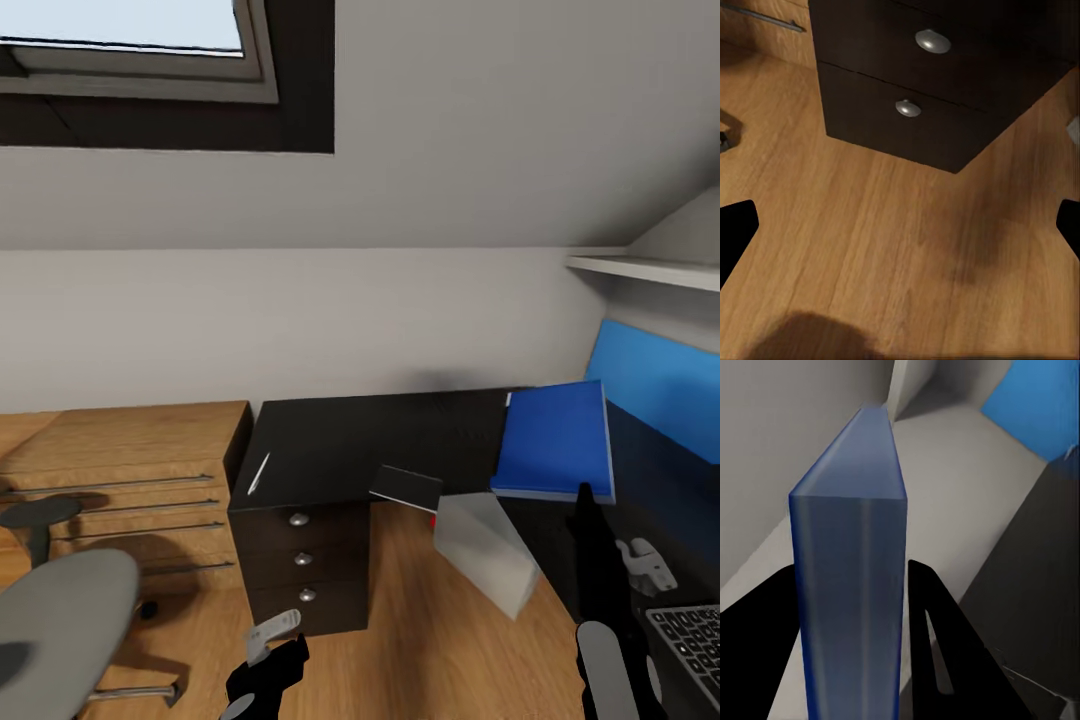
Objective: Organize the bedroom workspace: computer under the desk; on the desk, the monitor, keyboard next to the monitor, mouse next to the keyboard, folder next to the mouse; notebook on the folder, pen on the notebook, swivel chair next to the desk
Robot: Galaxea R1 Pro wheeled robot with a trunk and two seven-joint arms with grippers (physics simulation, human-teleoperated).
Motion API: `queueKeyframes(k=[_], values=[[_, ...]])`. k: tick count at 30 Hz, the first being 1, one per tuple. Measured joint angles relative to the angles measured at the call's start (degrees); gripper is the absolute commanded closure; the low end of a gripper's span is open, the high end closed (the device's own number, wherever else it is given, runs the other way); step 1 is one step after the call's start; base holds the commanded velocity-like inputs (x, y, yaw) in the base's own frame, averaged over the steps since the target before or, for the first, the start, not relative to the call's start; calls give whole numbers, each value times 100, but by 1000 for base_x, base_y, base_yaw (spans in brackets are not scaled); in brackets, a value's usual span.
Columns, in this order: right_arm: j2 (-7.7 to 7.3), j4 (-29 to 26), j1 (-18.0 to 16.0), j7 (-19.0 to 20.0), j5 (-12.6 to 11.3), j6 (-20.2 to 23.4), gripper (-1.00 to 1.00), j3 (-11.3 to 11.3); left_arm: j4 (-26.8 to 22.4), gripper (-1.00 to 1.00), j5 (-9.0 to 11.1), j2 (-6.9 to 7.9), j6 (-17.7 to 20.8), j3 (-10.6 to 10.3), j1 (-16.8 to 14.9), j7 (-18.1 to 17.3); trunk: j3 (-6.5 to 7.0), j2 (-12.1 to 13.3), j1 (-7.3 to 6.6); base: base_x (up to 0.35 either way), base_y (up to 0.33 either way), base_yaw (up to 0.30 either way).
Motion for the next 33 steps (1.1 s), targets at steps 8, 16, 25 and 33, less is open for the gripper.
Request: queueKeyframes(k=[8, 16, 25, 33], values=[[-10, 26, -1, 35, -18, 77, 100, 13, 1, -100, 0, -3, 0, 1, 1, 0, -5, 0, 0, 0, 0, -93], [-9, 27, 0, 48, -31, 323, 100, 20, 4, -100, 0, -1, 0, 1, 1, 0, -5, 0, 0, 0, 0, -3], [16, 201, -1, 53, -63, 328, 100, 25, 10, -100, 1, -1, 0, 1, 1, 0, -5, 0, 0, 0, 0, 0], [25, 1019, -326, -563, -78, 186, 100, 183, 183, -100, -15, -132, -16, 5, 1, -1, -5, 0, 0, 0, 0, 0]])
